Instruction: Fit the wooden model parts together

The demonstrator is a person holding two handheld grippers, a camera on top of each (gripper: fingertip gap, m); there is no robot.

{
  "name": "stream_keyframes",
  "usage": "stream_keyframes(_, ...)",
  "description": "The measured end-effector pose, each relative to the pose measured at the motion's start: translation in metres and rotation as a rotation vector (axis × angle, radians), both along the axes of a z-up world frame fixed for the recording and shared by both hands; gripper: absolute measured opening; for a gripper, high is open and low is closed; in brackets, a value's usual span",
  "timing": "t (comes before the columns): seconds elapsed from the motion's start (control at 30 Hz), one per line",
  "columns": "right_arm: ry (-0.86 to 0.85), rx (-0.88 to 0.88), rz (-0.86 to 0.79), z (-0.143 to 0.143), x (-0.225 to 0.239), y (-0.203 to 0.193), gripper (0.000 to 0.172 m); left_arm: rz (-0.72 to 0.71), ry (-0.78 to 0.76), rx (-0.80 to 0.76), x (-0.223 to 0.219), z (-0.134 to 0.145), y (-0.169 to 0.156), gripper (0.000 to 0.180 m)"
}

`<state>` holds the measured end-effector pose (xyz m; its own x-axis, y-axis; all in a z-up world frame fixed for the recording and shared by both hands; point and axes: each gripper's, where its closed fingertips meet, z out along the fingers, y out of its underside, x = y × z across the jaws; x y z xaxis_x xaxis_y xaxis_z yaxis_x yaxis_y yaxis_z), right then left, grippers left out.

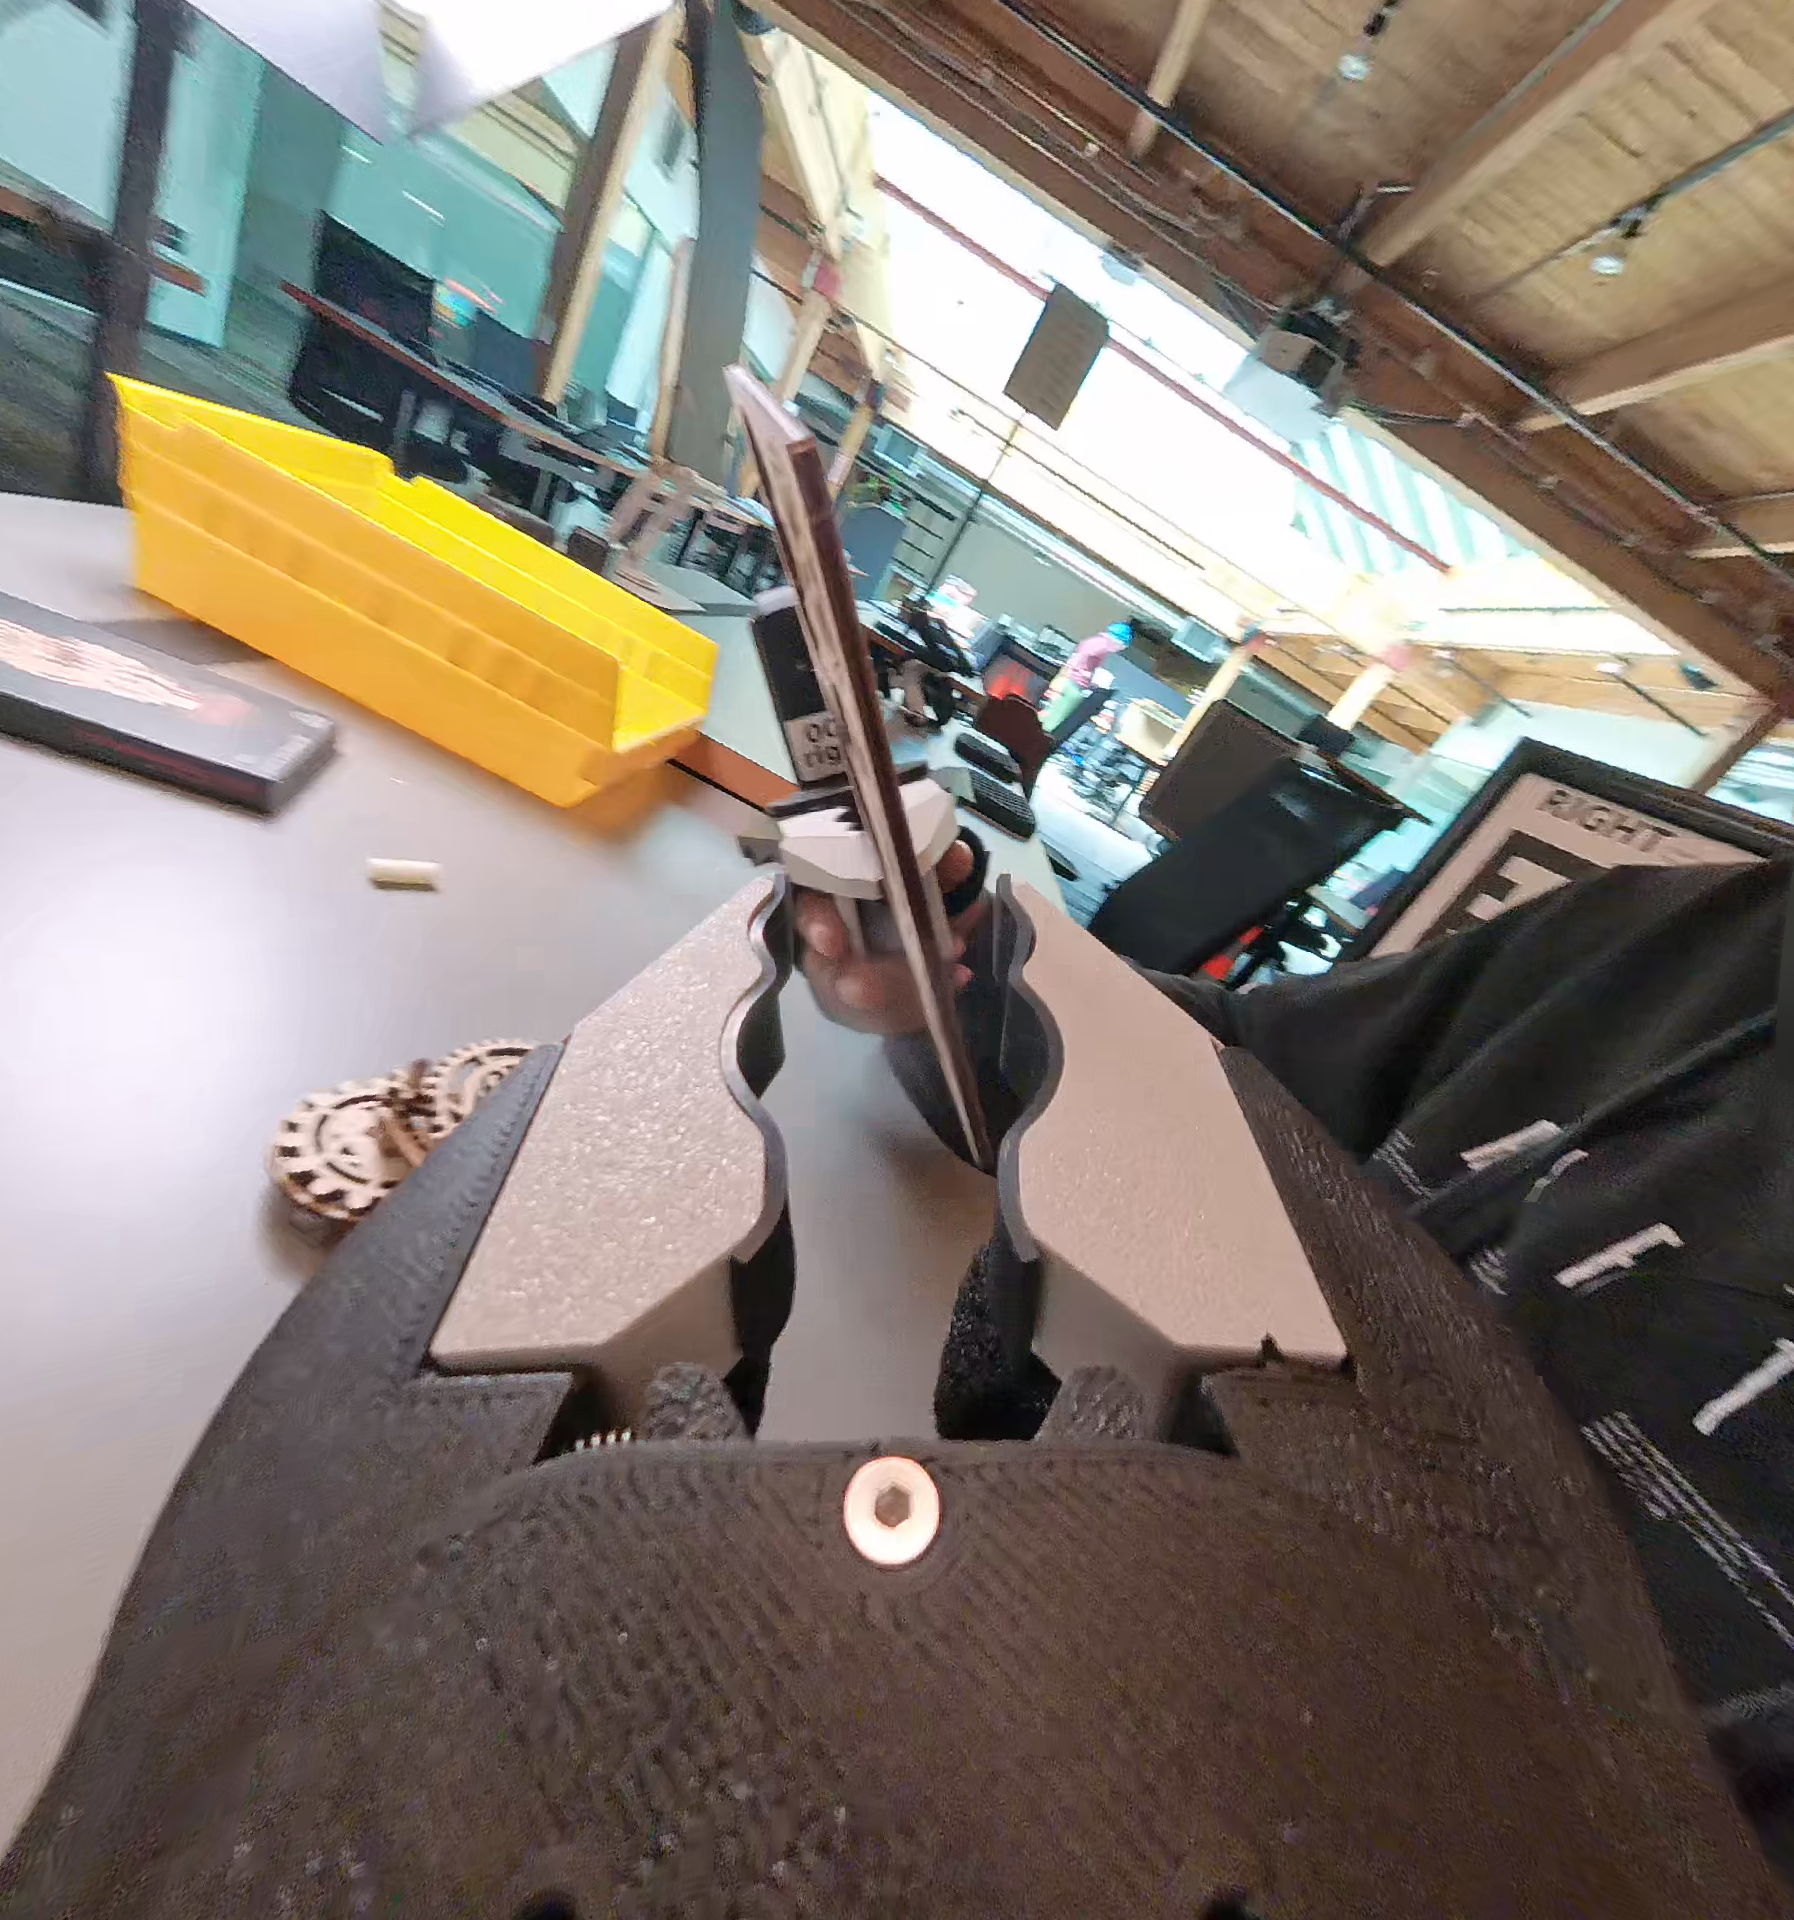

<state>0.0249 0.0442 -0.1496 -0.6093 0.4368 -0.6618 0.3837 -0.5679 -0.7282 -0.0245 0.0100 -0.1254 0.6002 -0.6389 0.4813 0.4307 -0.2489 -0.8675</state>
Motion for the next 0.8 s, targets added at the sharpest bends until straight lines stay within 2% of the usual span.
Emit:
stream_keyframes(0.13,-0.032,0.051,0.002,-0.011,-0.005,-0.007,0.001,-0.049,-0.024,-0.029,0.011,-0.010,-0.001,0.015)
stream_keyframes(0.2,-0.030,0.058,-0.037,-0.011,-0.009,-0.004,0.003,0.011,-0.026,-0.053,0.004,-0.018,0.005,0.002)
stream_keyframes(0.27,-0.018,0.055,-0.123,-0.008,-0.017,0.005,0.003,0.061,-0.067,-0.051,-0.005,-0.020,0.010,0.001)
stream_keyframes(0.37,-0.016,0.031,-0.254,-0.008,-0.028,0.017,0.028,0.180,-0.201,-0.004,-0.029,-0.010,0.017,0.001)
stream_keyframes(0.43,-0.020,0.041,-0.294,-0.012,-0.033,0.012,0.035,0.239,-0.268,0.026,-0.042,-0.006,0.019,0.001)
stream_keyframes(0.53,-0.007,0.076,-0.301,-0.011,-0.042,-0.008,0.032,0.278,-0.322,0.052,-0.042,-0.003,0.020,0.001)
stream_keyframes(0.63,0.026,0.124,-0.361,-0.005,-0.048,-0.014,0.009,0.282,-0.340,0.093,-0.034,0.004,0.018,0.001)
stream_keyframes(0.8,0.029,0.093,-0.379,-0.004,-0.046,-0.009,0.007,0.276,-0.304,0.089,-0.029,0.004,0.017,0.002)
